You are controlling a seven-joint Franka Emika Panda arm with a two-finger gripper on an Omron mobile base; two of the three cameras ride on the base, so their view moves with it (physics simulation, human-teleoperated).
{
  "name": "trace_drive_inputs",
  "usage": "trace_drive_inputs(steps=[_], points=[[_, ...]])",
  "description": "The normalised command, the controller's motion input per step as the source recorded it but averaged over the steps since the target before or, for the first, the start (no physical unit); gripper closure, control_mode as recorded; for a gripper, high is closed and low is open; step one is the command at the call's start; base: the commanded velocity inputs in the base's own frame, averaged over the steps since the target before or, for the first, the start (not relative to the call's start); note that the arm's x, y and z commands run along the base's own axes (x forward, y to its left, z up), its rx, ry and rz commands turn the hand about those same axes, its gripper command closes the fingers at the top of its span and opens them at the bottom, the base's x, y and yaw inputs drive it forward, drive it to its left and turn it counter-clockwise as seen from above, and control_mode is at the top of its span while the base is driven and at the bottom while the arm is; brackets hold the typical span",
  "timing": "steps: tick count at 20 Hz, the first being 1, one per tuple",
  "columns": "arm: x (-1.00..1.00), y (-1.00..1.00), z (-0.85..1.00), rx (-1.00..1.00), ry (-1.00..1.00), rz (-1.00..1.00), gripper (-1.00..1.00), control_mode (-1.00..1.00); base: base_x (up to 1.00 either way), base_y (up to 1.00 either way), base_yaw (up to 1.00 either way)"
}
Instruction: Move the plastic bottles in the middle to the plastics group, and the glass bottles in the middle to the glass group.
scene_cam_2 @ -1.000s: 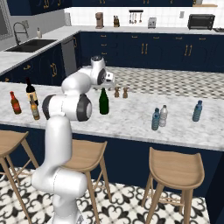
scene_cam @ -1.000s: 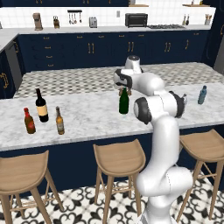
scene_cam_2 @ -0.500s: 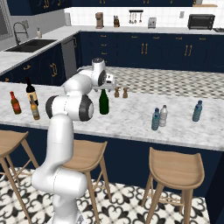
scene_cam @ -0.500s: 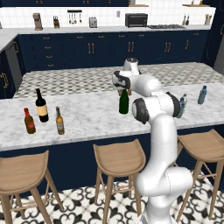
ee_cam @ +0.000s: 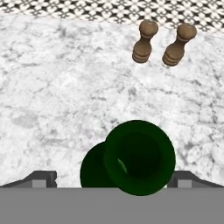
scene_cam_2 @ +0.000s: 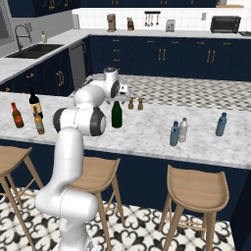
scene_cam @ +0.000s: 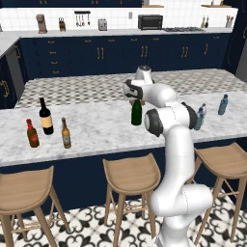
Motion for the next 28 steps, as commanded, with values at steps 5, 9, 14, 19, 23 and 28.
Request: trace_drive_inputs(steps=[5, 9, 14, 19, 23, 28], points=[[0.06, -0.07, -0.08, 0.0, 0.0, 0.0, -1.0, -1.0, 0.0, 0.0, 0.0], [0.02, -0.01, -0.11, 0.0, -0.03, 0.0, -1.0, -1.0, 0.0, 0.0, 0.0], [0.11, 0.0, -0.04, 0.0, -0.11, 0.0, -1.0, -1.0, 0.0, 0.0, 0.0], [0.19, 0.0, -0.01, 0.0, -0.08, 0.0, -1.0, -1.0, 0.0, 0.0, 0.0], [0.06, 0.0, -0.08, 0.0, -0.02, 0.0, -1.0, -1.0, 0.0, 0.0, 0.0], [0.07, 0.0, 0.0, 0.0, 0.0, 0.0, 1.0, -1.0, 0.0, 0.0, 0.0]])
